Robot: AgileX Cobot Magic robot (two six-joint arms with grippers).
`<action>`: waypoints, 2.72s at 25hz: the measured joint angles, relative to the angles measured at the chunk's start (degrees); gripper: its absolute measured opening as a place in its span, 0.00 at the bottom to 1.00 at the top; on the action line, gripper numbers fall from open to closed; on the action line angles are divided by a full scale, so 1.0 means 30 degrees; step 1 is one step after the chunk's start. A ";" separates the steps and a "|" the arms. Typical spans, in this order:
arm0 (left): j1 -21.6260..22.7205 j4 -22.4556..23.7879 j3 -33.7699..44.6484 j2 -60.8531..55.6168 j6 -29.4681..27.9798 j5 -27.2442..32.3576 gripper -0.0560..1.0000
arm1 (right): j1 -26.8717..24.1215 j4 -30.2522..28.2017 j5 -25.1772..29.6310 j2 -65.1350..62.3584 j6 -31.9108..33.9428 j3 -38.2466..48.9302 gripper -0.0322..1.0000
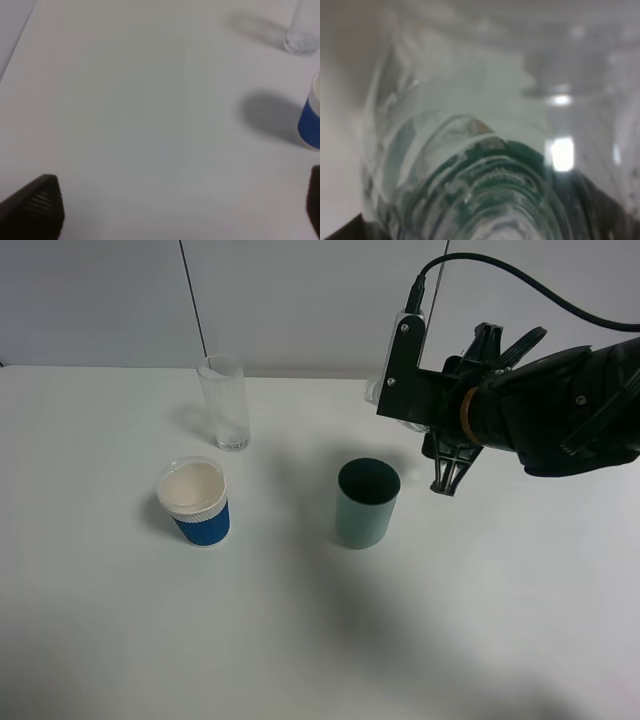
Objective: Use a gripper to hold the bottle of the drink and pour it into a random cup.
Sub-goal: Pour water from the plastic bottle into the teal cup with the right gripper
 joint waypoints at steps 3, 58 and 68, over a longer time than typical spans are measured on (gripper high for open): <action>0.0000 0.0000 0.0000 0.0000 0.0000 0.0000 0.98 | 0.0000 -0.0014 0.0247 0.0000 -0.1189 0.0000 0.57; 0.0000 0.0000 0.0000 0.0000 0.0000 0.0000 0.98 | -0.1197 -0.2382 -0.1731 0.0000 -0.9915 -0.0045 0.57; 0.0000 0.0000 0.0000 0.0000 0.0000 0.0000 0.98 | -0.1197 -0.2382 -0.1433 0.0000 -1.1172 -0.0045 0.57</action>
